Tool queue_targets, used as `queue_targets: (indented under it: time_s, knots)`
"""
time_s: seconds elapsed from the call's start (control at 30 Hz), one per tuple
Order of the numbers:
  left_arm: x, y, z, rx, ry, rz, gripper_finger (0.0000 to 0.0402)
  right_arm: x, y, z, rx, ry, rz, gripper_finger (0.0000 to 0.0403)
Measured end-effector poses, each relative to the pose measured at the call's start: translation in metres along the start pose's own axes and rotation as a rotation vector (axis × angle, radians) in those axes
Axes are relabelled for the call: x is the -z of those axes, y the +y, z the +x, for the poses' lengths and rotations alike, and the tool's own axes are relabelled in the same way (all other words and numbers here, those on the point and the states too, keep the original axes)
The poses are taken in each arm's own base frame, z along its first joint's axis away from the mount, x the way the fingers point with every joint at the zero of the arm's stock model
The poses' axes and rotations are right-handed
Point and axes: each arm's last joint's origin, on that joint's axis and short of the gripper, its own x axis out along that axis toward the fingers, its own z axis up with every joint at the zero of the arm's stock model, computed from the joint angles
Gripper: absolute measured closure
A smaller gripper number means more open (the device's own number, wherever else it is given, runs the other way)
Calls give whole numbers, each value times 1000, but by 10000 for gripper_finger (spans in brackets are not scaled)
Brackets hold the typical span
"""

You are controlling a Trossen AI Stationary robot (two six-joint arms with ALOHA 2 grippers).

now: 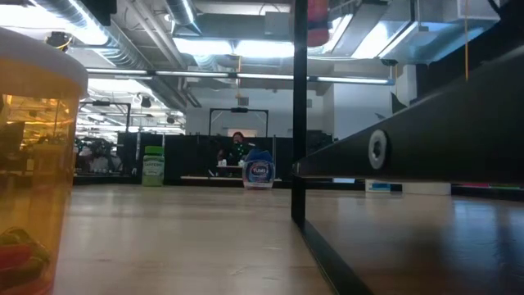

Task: Pick and place medicine bottles onto shelf by color
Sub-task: Put the pink pill bottle onto the shelf

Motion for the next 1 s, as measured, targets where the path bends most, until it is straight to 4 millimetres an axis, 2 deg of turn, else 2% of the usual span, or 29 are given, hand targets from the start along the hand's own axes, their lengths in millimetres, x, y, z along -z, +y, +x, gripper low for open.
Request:
queue_targets:
  time_s: [0.23, 0.37, 0.6, 0.67, 0.87, 1.0]
  knots:
    - [0, 0, 0, 1, 0, 0, 258, 16, 37, -22, -19, -33, 102, 220]
    - [0, 0, 0, 2, -2, -1, 258, 23, 59, -24, -24, -32, 136, 220]
    - [-1, 0, 0, -2, -19, -2, 258, 30, 79, -26, 6, -53, 176, 220]
    - [-3, -3, 0, 25, -39, 48, 258, 31, 82, -27, 17, -60, 170, 220]
    - [-7, -36, -10, 335, -183, 308, 258, 34, 87, -29, 15, -66, 120, 219]
    - [-2, -58, -23, 559, -263, 505, 258, 37, 87, -36, 7, -80, 93, 219]
